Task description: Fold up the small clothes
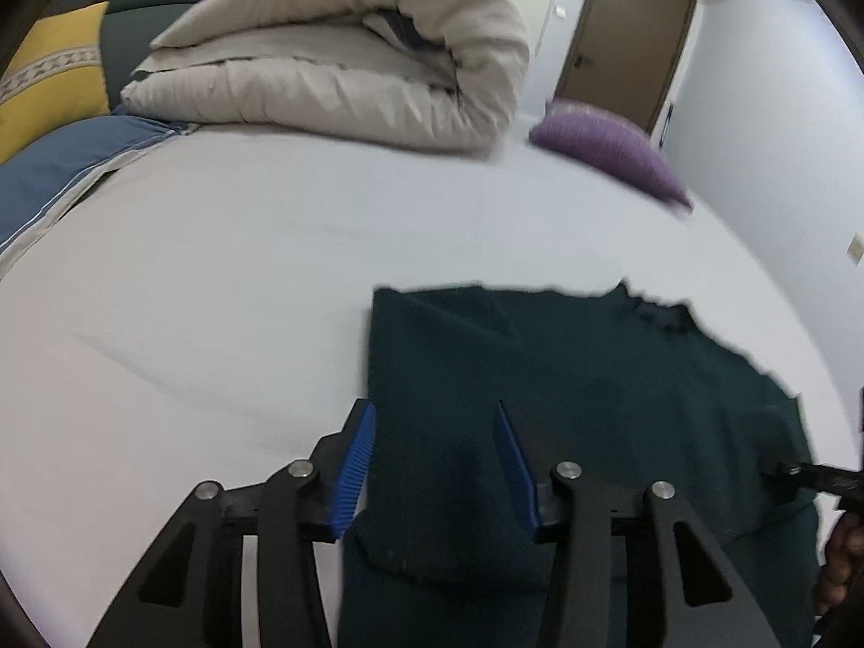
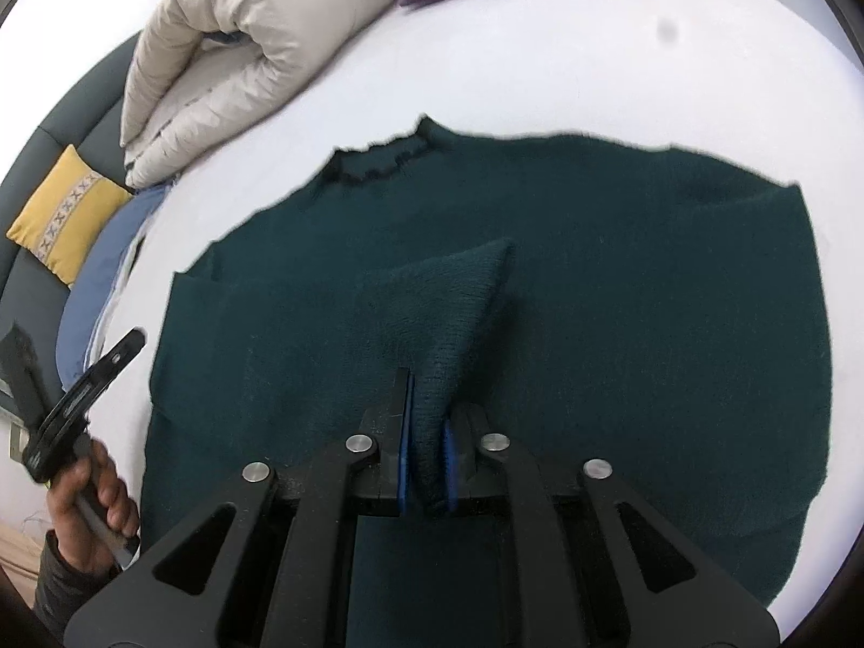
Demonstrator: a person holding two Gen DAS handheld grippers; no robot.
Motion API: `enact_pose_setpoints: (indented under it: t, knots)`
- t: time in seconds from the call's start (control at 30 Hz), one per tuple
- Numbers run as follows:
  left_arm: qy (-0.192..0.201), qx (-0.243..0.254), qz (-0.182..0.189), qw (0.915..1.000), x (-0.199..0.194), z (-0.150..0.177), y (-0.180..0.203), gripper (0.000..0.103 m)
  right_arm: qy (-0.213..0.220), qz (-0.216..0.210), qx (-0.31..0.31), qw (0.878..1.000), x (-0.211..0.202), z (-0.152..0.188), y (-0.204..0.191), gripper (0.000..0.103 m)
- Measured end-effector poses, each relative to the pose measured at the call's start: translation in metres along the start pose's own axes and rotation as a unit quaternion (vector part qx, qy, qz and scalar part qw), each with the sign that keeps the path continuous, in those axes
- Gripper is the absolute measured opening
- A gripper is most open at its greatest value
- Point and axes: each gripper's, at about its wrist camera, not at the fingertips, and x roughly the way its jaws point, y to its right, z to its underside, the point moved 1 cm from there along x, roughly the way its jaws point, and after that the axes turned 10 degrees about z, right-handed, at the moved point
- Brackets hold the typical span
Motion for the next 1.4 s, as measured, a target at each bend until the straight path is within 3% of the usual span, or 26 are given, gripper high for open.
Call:
enact_pose_setpoints:
  t: [0.1,0.2,0.5,0.67,0.83,0.9,1.0,1.1,1.2,1.4]
  knots:
    - [-0.034,0.0,-0.016,0.9993,0.023,0.011,-0.007,0.045,0.003,-0.014,0.017,1.0,0.004,0.004,0.012,0.011]
    - [-0.032,-0.009,-0.009,0.9994,0.025,0.015,-0.016,0.05,0.011,-0.016,0.033,0.999,0.008,0.001,0.022,0.01]
    - [-0.027,-0.01,-0.017,0.9994,0.016,0.019,-0.021,0.05,0.03,-0.013,0.058,0.998,0.014,-0.01,0.024,0.01]
    - [0.005,-0.003,-0.035,0.9994,0.0,0.01,-0.012,0.049,0.051,-0.005,0.041,0.998,0.006,-0.008,0.018,0.01]
    - [0.002,0.03,-0.04,0.9987,0.023,-0.013,0.009,0.049,0.071,-0.003,0.027,0.997,-0.002,-0.013,0.011,0.009]
    - [-0.019,0.022,-0.054,0.9981,0.042,-0.017,0.004,0.048,0.07,0.002,0.024,0.997,-0.002,-0.016,0.011,0.009]
    - [-0.019,0.002,-0.066,0.9976,0.051,-0.016,-0.012,0.05,0.067,0.01,0.021,0.997,0.002,-0.016,0.014,0.008]
    - [-0.016,-0.017,-0.046,0.9987,0.052,-0.013,-0.024,0.05,0.059,0.009,0.047,0.997,0.011,-0.012,0.029,0.007]
    - [-0.014,-0.003,-0.056,0.9983,0.052,-0.01,-0.02,0.05,0.06,-0.014,0.075,0.995,0.016,-0.009,0.042,0.006]
    - [-0.003,-0.017,-0.046,0.9988,0.048,-0.007,-0.025,0.05,0.062,0.006,0.061,0.996,0.015,-0.009,0.039,0.006]
